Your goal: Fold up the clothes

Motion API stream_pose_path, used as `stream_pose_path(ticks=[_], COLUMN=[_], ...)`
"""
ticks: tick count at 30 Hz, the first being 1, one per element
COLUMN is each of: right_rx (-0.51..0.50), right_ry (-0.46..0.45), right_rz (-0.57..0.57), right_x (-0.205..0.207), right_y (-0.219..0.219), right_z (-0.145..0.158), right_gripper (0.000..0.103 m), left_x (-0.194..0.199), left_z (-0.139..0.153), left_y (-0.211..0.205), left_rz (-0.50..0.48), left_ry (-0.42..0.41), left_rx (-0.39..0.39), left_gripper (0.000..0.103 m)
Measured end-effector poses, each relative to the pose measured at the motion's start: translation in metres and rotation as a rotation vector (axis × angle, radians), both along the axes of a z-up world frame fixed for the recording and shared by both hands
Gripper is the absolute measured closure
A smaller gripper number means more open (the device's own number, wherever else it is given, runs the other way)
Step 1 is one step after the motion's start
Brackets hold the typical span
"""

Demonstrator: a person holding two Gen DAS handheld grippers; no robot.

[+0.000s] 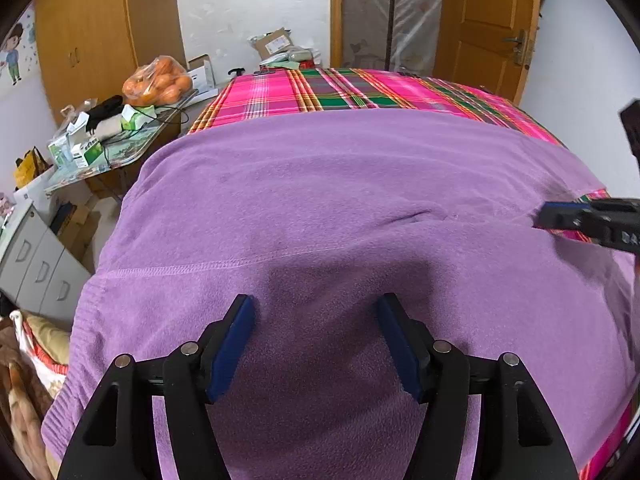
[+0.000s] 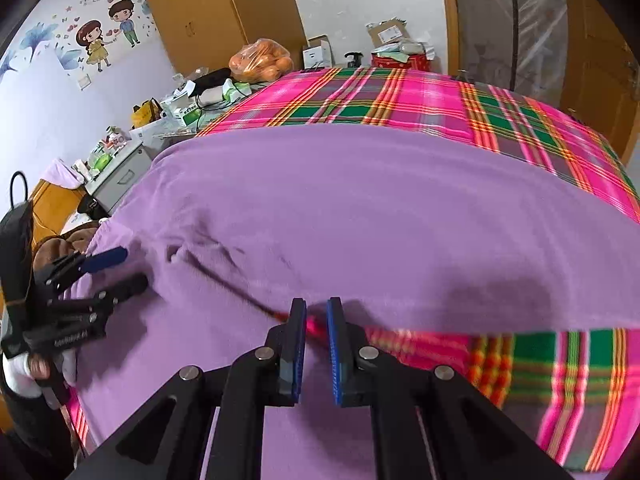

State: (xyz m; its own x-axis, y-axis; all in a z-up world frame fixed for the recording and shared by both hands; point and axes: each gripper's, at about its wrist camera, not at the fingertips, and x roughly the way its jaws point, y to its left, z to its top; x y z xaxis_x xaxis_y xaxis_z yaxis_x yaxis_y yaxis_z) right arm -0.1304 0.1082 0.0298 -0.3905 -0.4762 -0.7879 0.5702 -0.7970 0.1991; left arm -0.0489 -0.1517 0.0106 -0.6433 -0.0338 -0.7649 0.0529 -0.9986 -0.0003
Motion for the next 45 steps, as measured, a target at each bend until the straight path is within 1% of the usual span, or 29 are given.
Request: stream_pose_path(ticks=[4, 5, 7, 9, 11, 15, 17, 20, 22, 24, 28, 32, 36, 39, 41, 43, 45], right_rx=[0.01, 0.024, 0.039, 0.042, 0.04, 0.02, -0.01, -0.027, -0.029, -0.047, -0.05, -0.041, -0.041, -0.003, 0.026, 0.049, 0.062], right_ry=[0.01, 0.007, 0.032, 0.03, 0.017, 0.057, 0.087, 0.125, 0.139, 0.133, 0.13, 0.134, 0.136, 0.151, 0.16, 0.17, 0.18], right_rz=[0.021, 0.033, 0.054, 0.057, 0.05, 0.067, 0.064, 0.041, 0.036, 0.05, 0.106, 0.129, 0.133, 0.155, 0.172, 0.183, 0.191], right_x=[0.017, 0.018, 0.023, 0.023, 0.021, 0.027, 0.028, 0.021, 0.015, 0.01, 0.003, -0.005, -0.021, -0.035, -0.046, -0.055, -0.063], right_y=[0.003, 0.002, 0.001, 0.001, 0.001, 0.003, 0.009, 0.015, 0.017, 0.017, 0.013, 0.003, 0.002, -0.005, -0.009, -0.014, -0.018], right_z=[-0.003, -0.007, -0.011, -0.011, -0.01, 0.003, 0.013, 0.023, 0.028, 0.031, 0.034, 0.036, 0.038, 0.039, 0.038, 0.036, 0.035], right_gripper=[0.089, 0.088, 0.087, 0.087, 0.087, 0.086, 0.081, 0.074, 0.073, 0.073, 0.073, 0.073, 0.073, 0.072, 0.07, 0.068, 0.068], left_x=[0.0, 0.0, 0.0, 0.0, 0.0, 0.004, 0.006, 0.006, 0.003, -0.001, -0.013, -0.027, -0.047, -0.061, -0.072, -0.084, -0.096], left_z=[0.0, 0.0, 0.0, 0.0, 0.001, 0.007, 0.014, 0.028, 0.035, 0.041, 0.045, 0.045, 0.045, 0.047, 0.047, 0.047, 0.046], left_y=[0.0, 0.0, 0.001, 0.001, 0.001, -0.005, -0.011, -0.027, -0.038, -0.049, -0.066, -0.083, -0.098, -0.111, -0.121, -0.129, -0.135], left_rz=[0.004, 0.005, 0.006, 0.006, 0.002, -0.017, -0.008, 0.029, 0.058, 0.083, 0.101, 0.102, 0.094, 0.091, 0.098, 0.106, 0.099], left_ry=[-0.001, -0.001, -0.001, -0.001, -0.002, 0.002, 0.02, 0.058, 0.075, 0.088, 0.081, 0.072, 0.053, 0.058, 0.066, 0.066, 0.057], left_rx=[-0.001, -0.002, -0.002, 0.001, 0.002, 0.029, 0.031, 0.037, 0.039, 0.039, 0.039, 0.06, 0.042, 0.015, -0.002, -0.031, -0.079], left_gripper=[0.036, 0.035, 0.035, 0.035, 0.035, 0.035, 0.035, 0.035, 0.035, 0.035, 0.035, 0.035, 0.035, 0.035, 0.035, 0.035, 0.035])
